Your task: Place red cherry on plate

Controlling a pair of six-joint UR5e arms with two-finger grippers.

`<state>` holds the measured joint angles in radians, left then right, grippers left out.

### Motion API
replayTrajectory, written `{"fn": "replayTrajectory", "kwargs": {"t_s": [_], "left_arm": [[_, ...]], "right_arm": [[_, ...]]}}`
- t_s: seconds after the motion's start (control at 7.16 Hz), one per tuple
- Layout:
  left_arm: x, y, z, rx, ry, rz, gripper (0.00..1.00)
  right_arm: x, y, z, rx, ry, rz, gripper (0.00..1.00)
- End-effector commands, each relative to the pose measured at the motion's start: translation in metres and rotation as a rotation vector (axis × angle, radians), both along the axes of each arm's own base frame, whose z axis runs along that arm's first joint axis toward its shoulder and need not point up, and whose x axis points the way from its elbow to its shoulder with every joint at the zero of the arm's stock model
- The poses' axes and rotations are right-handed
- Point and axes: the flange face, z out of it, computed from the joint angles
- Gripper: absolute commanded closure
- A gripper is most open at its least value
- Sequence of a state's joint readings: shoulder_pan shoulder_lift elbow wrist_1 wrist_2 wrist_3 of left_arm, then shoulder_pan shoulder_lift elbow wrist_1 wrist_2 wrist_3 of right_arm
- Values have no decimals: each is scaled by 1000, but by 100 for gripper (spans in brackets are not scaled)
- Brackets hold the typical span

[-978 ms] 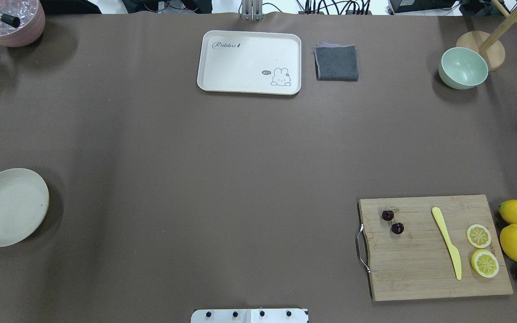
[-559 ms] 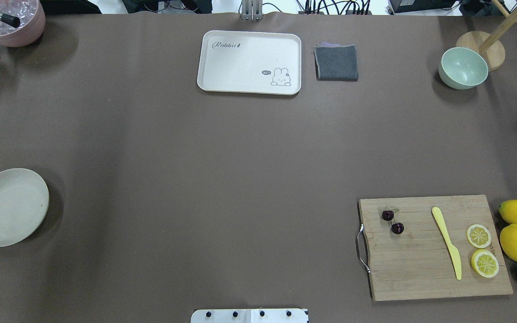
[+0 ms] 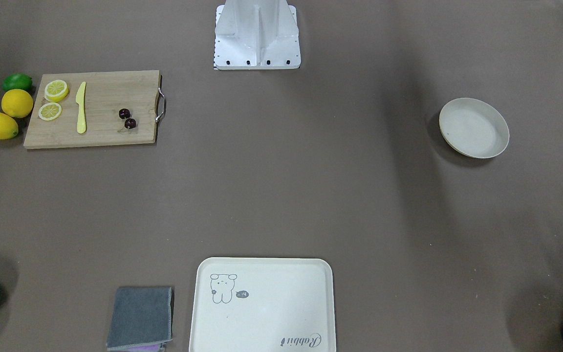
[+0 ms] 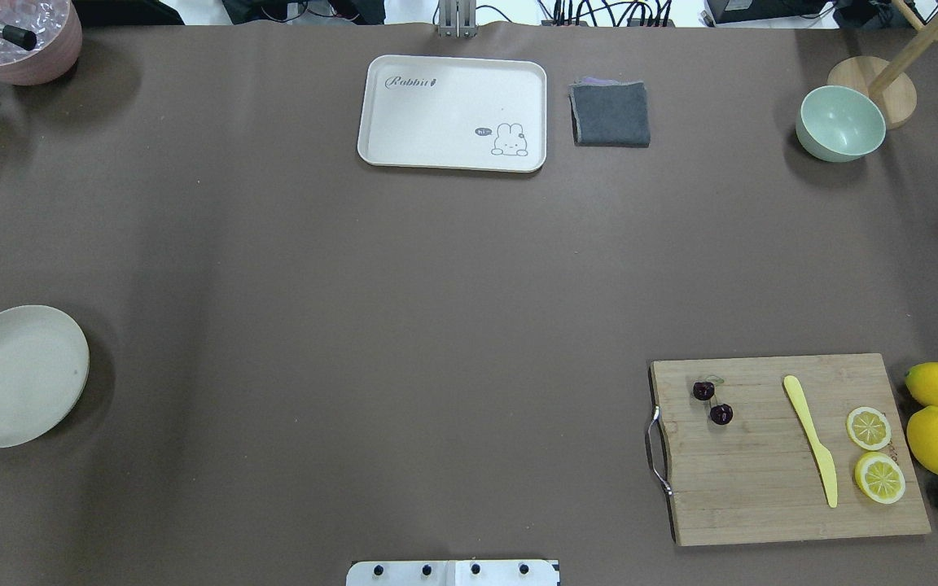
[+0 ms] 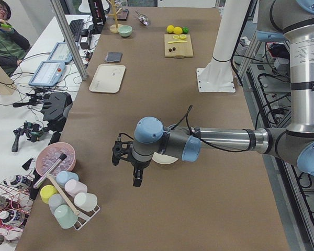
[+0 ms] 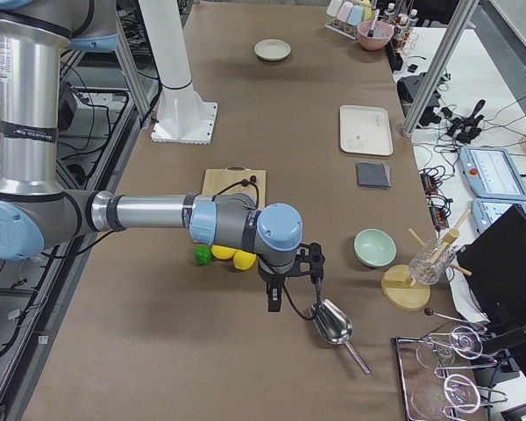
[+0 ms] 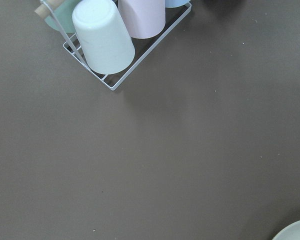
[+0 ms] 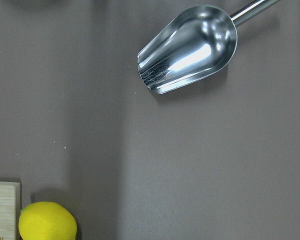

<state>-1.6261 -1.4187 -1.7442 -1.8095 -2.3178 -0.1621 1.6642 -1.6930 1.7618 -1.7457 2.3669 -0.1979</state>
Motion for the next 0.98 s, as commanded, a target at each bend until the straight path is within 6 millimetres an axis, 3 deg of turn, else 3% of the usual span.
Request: {"fn": "replayTrajectory", "kwargs": {"t_s": [0.0, 0.84], "left_arm": [[1, 4, 1, 2, 0, 1, 2], [2, 3, 2, 18, -2, 10, 2]], "right_arm": [[1, 0, -4, 8, -1, 3, 0], [1, 2, -1, 7, 0, -2, 0]]}}
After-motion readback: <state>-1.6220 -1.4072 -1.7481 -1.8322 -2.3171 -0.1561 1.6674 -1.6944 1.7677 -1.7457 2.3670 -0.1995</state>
